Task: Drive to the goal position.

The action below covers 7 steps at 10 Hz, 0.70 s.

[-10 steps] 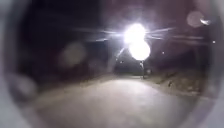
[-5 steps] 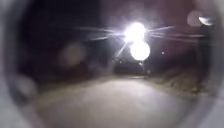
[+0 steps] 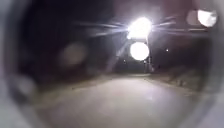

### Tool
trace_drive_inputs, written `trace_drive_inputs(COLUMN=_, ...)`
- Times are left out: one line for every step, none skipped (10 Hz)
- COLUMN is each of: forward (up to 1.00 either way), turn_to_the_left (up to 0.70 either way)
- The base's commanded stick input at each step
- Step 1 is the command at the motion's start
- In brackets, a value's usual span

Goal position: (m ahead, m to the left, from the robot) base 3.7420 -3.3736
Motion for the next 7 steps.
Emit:
trace_drive_inputs(forward=1.0, turn_to_the_left=0.1)
trace_drive_inputs(forward=1.0, turn_to_the_left=0.05)
trace_drive_inputs(forward=1.0, turn_to_the_left=0.03)
trace_drive_inputs(forward=1.0, turn_to_the_left=0.01)
trace_drive_inputs(forward=1.0, turn_to_the_left=0.0)
trace_drive_inputs(forward=1.0, turn_to_the_left=0.0)
trace_drive_inputs(forward=1.0, turn_to_the_left=0.0)
